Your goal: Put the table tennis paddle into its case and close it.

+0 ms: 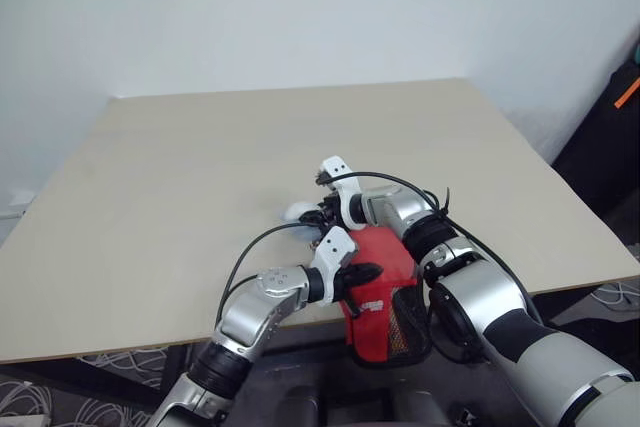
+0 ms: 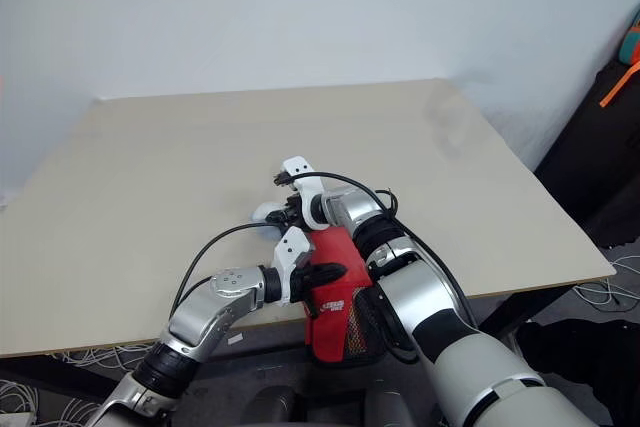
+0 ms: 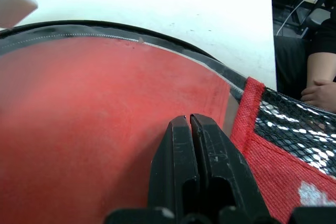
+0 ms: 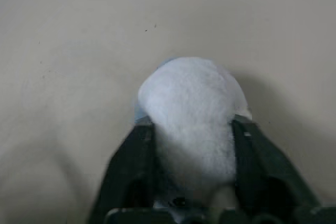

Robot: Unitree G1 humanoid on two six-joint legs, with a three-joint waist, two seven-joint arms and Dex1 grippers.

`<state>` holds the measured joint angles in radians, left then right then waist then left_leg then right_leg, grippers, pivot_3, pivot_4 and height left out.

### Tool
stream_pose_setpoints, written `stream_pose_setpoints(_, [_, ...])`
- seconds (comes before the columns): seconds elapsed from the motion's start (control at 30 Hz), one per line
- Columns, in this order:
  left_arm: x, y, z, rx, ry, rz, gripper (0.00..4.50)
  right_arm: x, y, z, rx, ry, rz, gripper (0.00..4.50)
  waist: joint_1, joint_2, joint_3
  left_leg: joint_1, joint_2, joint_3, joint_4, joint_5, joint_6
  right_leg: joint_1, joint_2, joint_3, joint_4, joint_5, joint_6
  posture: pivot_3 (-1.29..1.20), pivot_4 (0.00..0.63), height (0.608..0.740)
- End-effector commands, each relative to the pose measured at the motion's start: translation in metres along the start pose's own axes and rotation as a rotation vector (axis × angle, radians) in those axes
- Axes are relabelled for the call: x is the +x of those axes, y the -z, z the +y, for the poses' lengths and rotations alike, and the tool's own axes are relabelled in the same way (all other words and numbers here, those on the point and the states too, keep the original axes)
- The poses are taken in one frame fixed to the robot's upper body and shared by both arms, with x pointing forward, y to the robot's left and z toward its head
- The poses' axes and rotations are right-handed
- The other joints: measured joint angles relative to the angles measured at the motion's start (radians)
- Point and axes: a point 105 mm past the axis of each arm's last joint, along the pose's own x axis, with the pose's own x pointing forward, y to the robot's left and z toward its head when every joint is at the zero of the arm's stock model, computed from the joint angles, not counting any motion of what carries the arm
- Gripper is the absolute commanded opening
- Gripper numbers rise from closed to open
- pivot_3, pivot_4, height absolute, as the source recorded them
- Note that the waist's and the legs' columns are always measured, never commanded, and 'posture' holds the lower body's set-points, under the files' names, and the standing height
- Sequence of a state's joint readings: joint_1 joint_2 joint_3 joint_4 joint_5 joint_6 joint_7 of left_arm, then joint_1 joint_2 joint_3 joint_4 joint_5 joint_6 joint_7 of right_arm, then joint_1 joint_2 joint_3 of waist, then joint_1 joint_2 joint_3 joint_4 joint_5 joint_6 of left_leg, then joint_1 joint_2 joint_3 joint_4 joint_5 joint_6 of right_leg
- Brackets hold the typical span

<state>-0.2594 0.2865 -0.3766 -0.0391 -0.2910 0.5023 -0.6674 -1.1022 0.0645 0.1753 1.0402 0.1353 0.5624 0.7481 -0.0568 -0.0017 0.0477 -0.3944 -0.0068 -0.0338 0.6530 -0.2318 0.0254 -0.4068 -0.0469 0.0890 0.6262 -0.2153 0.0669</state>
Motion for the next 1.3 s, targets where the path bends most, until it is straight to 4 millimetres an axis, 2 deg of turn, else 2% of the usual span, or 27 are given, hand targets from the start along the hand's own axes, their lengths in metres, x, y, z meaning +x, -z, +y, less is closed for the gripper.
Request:
stream_pose_setpoints(0.03, [0.001, 0.009, 0.012, -0.017, -0.061, 0.044, 0.0, -0.002, -0.019, 0.008, -0.038, -0.03, -0.034, 0.63, 0.0, 0.0, 0.0, 0.0, 0.0, 0.0, 0.0, 0.0, 0.0, 0.0, 0.0, 0.0, 0.0, 0.0, 0.0, 0.0, 0.0, 0.74])
stream_pose_setpoints(0.07, [0.002, 0.009, 0.014, -0.015, -0.07, 0.045, 0.0, -0.002, -0.02, 0.009, -0.037, -0.031, -0.034, 0.45, 0.0, 0.0, 0.0, 0.0, 0.0, 0.0, 0.0, 0.0, 0.0, 0.0, 0.0, 0.0, 0.0, 0.0, 0.0, 0.0, 0.0, 0.74])
stream_pose_setpoints(0.23, [0.002, 0.01, 0.014, 0.001, -0.073, 0.052, 0.0, -0.004, -0.029, 0.011, -0.038, -0.043, -0.057, 0.45, 0.0, 0.0, 0.0, 0.0, 0.0, -0.001, 0.001, 0.0, 0.0, 0.001, 0.0, -0.001, 0.001, 0.0, 0.0, 0.0, 0.0, 0.74])
stream_pose_setpoints(0.7, [0.002, 0.014, 0.012, 0.007, -0.067, 0.067, 0.0, -0.01, -0.057, -0.006, -0.017, 0.094, -0.2, 0.45, -0.002, 0.001, -0.001, 0.0, 0.0, -0.002, 0.001, 0.0, 0.0, 0.0, 0.0, -0.001, 0.002, 0.0, -0.001, 0.0, 0.0, 0.74])
stream_pose_setpoints(1.1, [0.003, 0.015, 0.01, 0.008, -0.054, 0.072, 0.0, -0.026, -0.068, -0.039, -0.015, 0.318, -0.269, 0.45, -0.002, 0.001, -0.001, 0.0, 0.0, -0.002, 0.001, 0.0, 0.0, 0.0, 0.0, -0.001, 0.002, 0.001, -0.001, 0.0, 0.0, 0.74])
stream_pose_setpoints(1.3, [0.004, 0.016, 0.009, 0.001, -0.05, 0.075, 0.0, -0.051, -0.065, -0.07, -0.09, 0.487, -0.232, 0.45, -0.002, 0.001, -0.001, 0.0, -0.001, -0.002, 0.002, 0.0, 0.0, 0.001, 0.0, -0.001, 0.002, 0.002, -0.003, 0.0, 0.0, 0.74])
